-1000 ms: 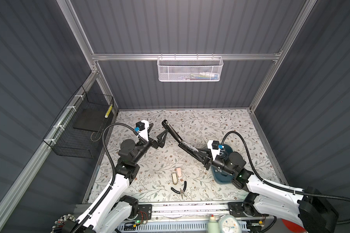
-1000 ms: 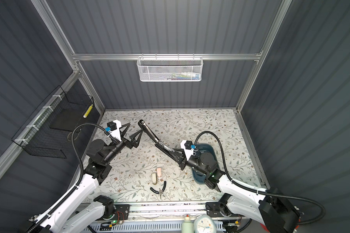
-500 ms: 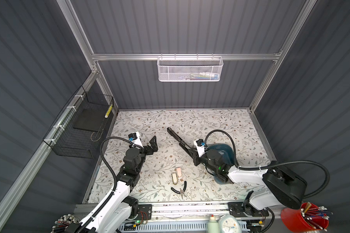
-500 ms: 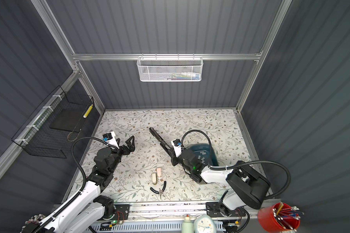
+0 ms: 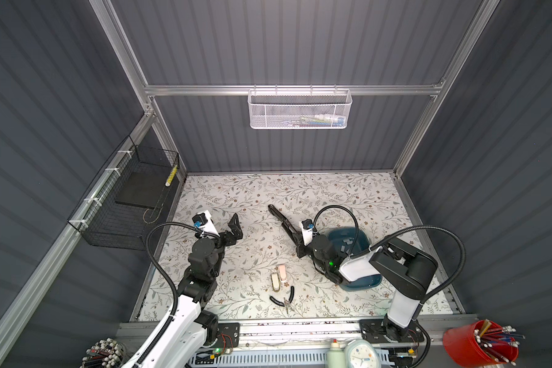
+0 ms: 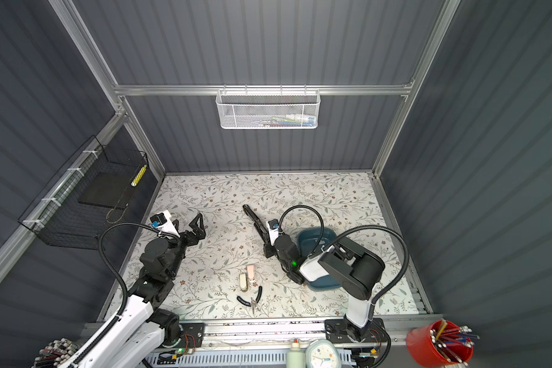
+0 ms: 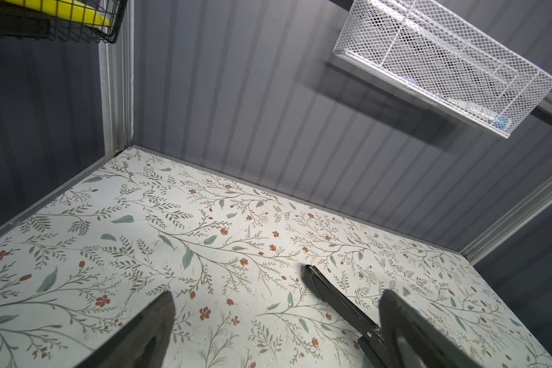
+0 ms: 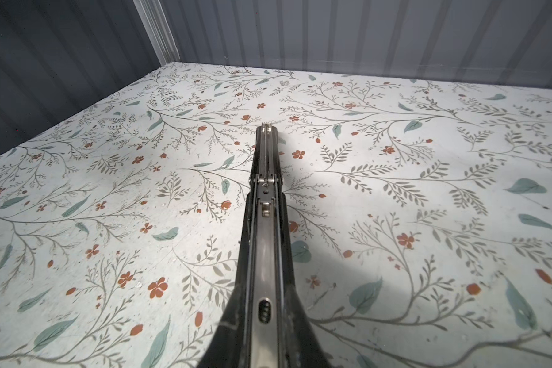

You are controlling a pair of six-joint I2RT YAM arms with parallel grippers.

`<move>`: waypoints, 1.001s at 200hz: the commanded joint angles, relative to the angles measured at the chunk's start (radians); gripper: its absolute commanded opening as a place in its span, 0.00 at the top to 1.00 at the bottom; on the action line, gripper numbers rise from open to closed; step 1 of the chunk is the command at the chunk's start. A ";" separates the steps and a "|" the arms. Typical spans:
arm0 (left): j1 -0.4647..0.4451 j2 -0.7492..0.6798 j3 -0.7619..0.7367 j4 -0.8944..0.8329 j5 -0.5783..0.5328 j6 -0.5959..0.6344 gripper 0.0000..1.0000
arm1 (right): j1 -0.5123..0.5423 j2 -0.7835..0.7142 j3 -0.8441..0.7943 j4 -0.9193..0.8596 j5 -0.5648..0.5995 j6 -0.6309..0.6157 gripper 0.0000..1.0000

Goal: Load the staples into the stapler

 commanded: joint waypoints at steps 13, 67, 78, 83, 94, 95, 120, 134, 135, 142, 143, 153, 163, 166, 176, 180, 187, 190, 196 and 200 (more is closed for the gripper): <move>0.004 0.022 0.019 -0.031 -0.027 0.007 0.00 | 0.005 0.059 0.047 0.140 0.065 -0.004 1.00; 0.005 -0.011 0.010 -0.033 -0.039 0.005 0.00 | 0.002 0.124 0.074 0.154 0.070 0.027 0.72; 0.004 -0.012 0.011 -0.035 -0.041 0.005 0.00 | -0.001 0.135 0.075 0.156 0.075 0.028 0.70; 0.004 -0.012 0.010 -0.035 -0.043 0.002 0.00 | -0.003 0.139 0.075 0.158 0.076 0.028 0.70; 0.005 -0.012 0.010 -0.035 -0.043 0.002 0.00 | -0.008 0.140 0.072 0.163 0.072 0.032 0.69; 0.005 -0.012 0.010 -0.036 -0.042 0.002 0.00 | -0.009 0.140 0.072 0.163 0.070 0.033 0.69; 0.005 -0.011 0.011 -0.038 -0.049 0.002 0.00 | -0.019 0.130 0.043 0.188 0.057 0.047 0.69; 0.005 -0.012 0.011 -0.041 -0.057 0.001 0.00 | -0.022 0.117 0.025 0.200 0.062 0.042 0.67; 0.005 -0.012 0.011 -0.041 -0.058 0.001 0.00 | -0.022 0.115 0.024 0.201 0.062 0.042 0.66; 0.005 -0.013 0.010 -0.044 -0.064 0.000 0.00 | -0.022 0.102 0.016 0.202 0.069 0.039 0.63; 0.005 -0.013 0.011 -0.043 -0.065 0.000 0.00 | -0.022 0.100 0.014 0.201 0.070 0.039 0.62; 0.005 -0.015 0.011 -0.049 -0.078 -0.003 0.00 | -0.023 0.075 -0.001 0.202 0.076 0.038 0.57; 0.004 -0.019 0.013 -0.057 -0.085 -0.004 0.00 | -0.024 0.037 -0.022 0.200 0.081 0.038 0.52; 0.005 -0.021 0.013 -0.056 -0.085 -0.002 0.00 | -0.024 0.024 -0.032 0.199 0.081 0.039 0.50; 0.005 -0.025 0.011 -0.055 -0.082 0.000 0.00 | -0.024 -0.023 -0.055 0.190 0.085 0.043 0.42; 0.004 -0.027 0.011 -0.054 -0.082 0.000 0.00 | -0.024 -0.044 -0.061 0.182 0.085 0.045 0.39; 0.004 -0.029 0.011 -0.054 -0.082 0.000 0.00 | -0.024 -0.082 -0.076 0.166 0.088 0.047 0.35; 0.005 -0.029 0.011 -0.054 -0.080 -0.001 0.00 | -0.024 -0.097 -0.079 0.156 0.091 0.048 0.32; 0.005 -0.029 0.011 -0.054 -0.079 -0.001 0.00 | -0.024 -0.132 -0.090 0.133 0.097 0.052 0.28; 0.005 -0.029 0.011 -0.055 -0.078 0.000 0.00 | -0.024 -0.155 -0.095 0.116 0.099 0.055 0.25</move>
